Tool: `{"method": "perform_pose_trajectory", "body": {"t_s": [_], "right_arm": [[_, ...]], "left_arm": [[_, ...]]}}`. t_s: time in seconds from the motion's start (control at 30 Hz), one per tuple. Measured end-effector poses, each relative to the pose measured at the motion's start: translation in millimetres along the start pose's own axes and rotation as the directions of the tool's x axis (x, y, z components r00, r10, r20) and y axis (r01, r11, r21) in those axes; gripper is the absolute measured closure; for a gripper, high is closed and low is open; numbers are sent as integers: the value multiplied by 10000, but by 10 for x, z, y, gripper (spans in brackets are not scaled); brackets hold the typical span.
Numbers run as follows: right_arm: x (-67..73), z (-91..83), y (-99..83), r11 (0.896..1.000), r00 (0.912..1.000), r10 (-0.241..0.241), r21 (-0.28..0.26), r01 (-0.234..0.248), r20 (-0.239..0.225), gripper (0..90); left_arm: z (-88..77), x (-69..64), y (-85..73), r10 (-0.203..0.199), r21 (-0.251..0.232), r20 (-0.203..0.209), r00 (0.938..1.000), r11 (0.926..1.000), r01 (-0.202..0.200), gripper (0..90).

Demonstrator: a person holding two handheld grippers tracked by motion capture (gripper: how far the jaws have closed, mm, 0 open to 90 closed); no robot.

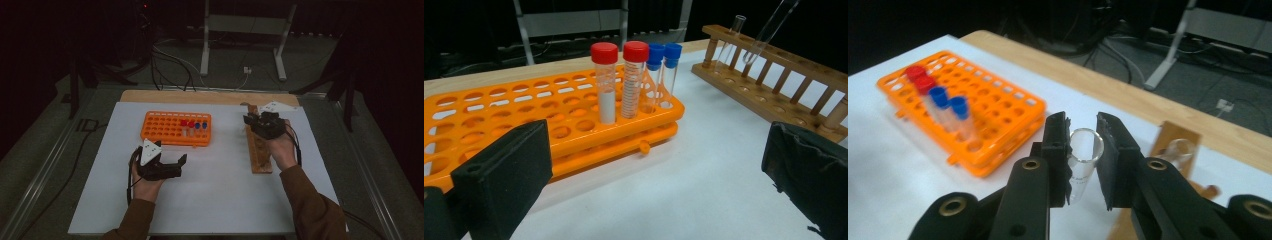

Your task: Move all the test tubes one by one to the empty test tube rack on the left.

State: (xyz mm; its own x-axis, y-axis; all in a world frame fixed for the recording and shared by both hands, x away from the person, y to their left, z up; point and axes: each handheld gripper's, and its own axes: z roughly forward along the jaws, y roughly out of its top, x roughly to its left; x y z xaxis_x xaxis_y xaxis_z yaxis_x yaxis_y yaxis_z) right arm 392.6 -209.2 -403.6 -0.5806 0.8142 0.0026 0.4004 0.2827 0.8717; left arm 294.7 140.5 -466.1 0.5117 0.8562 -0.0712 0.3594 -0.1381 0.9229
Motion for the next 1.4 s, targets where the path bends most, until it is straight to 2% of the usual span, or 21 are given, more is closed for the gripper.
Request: {"method": "perform_pose_trajectory", "body": {"t_s": [0.4,0.57,0.7,0.83,1.07,1.17,1.3,1.4], "right_arm": [[274,55,-81,9997,9928,-92,231,120,-1193,764],[401,55,-73,9989,9866,-283,329,340,-1607,764],[482,73,-79,9984,9799,-298,410,386,-1972,764],[588,97,-82,9976,9734,-389,470,508,-2260,763],[718,132,-80,9974,9616,-403,469,550,-2716,763],[751,137,-78,9975,9574,-400,445,550,-2858,763],[788,143,-80,9972,9521,-443,449,607,-3027,763],[803,149,-85,9970,9498,-450,456,621,-3095,763]], "left_arm": [[52,-106,105,217,-155,158,9996,9996,-215,10],[135,-212,187,620,-248,260,9977,9978,-613,34],[253,-322,253,763,-279,526,9957,9968,-749,62],[393,-462,293,1029,-135,897,9906,9947,-1021,84],[566,-642,303,1401,83,1354,9808,9898,-1426,178],[617,-674,305,1439,235,1382,9799,9886,-1484,269],[647,-681,298,1425,355,1687,9753,9880,-1505,480],[658,-685,289,1424,463,1790,9735,9871,-1529,587]]}}
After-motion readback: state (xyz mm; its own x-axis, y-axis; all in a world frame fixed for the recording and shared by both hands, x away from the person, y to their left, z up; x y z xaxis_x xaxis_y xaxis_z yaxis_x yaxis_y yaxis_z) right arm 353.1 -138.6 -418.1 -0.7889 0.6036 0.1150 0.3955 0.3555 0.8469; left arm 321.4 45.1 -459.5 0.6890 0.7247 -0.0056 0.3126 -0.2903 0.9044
